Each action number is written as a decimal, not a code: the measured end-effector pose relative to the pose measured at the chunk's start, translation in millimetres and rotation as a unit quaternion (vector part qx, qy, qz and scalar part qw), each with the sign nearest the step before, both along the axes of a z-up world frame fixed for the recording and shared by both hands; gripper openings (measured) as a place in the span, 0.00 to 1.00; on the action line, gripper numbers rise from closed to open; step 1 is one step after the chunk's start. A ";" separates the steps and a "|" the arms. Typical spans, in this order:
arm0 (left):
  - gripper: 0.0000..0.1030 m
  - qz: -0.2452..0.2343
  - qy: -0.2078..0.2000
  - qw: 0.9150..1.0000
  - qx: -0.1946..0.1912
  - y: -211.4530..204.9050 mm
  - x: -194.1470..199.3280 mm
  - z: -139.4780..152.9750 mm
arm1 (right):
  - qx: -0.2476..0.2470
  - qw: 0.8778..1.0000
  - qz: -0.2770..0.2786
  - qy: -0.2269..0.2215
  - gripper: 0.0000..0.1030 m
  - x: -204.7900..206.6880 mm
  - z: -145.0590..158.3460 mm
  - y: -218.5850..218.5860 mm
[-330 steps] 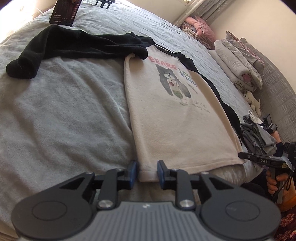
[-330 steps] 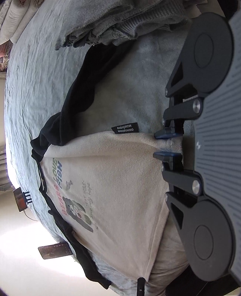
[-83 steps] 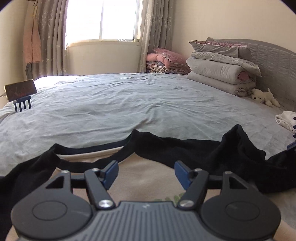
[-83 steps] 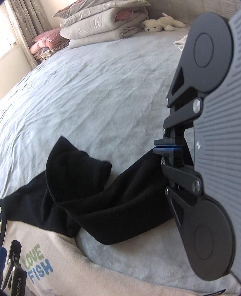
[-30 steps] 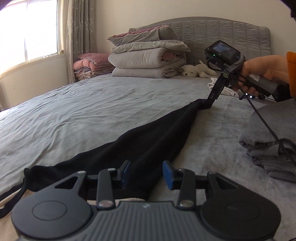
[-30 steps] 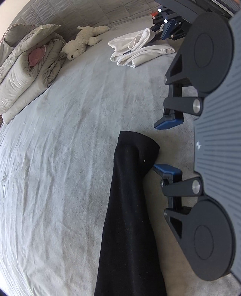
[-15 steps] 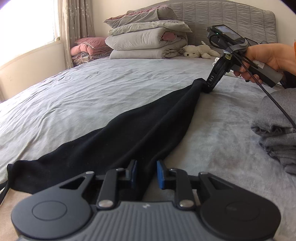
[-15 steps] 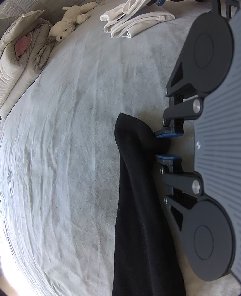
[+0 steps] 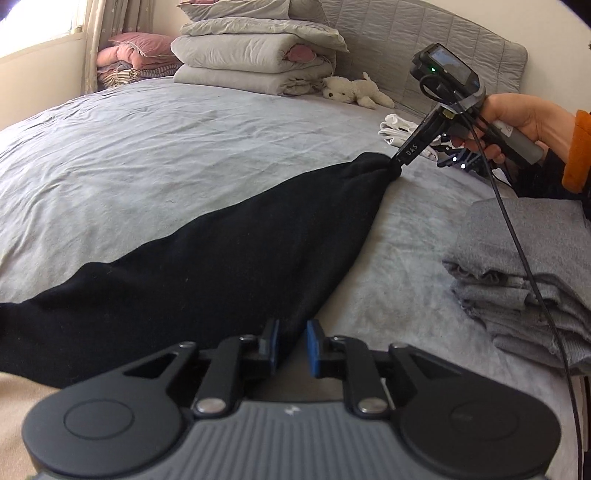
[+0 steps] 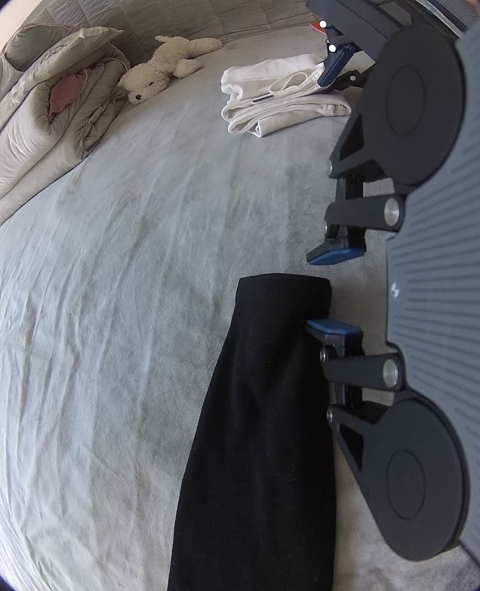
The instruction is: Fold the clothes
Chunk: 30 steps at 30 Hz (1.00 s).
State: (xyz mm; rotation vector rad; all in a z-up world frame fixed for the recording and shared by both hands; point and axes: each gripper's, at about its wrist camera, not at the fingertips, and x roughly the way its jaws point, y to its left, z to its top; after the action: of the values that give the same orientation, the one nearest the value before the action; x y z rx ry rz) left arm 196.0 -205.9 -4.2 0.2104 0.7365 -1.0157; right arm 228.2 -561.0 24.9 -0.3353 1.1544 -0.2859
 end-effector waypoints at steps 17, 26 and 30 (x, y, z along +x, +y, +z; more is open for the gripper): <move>0.52 0.026 -0.033 0.999 0.009 16.9 -15.6 -2.2 | 0.028 0.995 0.095 0.031 0.44 33.2 -18.2 118.5; 0.56 0.087 -0.040 0.995 0.029 62.9 -21.2 5.5 | 0.103 0.982 0.159 0.002 0.44 29.4 0.3 184.4; 0.61 0.115 -0.028 0.992 0.035 89.3 -23.1 2.9 | 0.090 0.977 0.190 0.019 0.46 31.5 -17.4 220.9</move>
State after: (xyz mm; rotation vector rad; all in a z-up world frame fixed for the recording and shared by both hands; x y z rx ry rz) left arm 172.9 -116.6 -1.3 0.2085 0.7283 -0.7619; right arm 259.8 -340.1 7.5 -0.3941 1.1187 0.1609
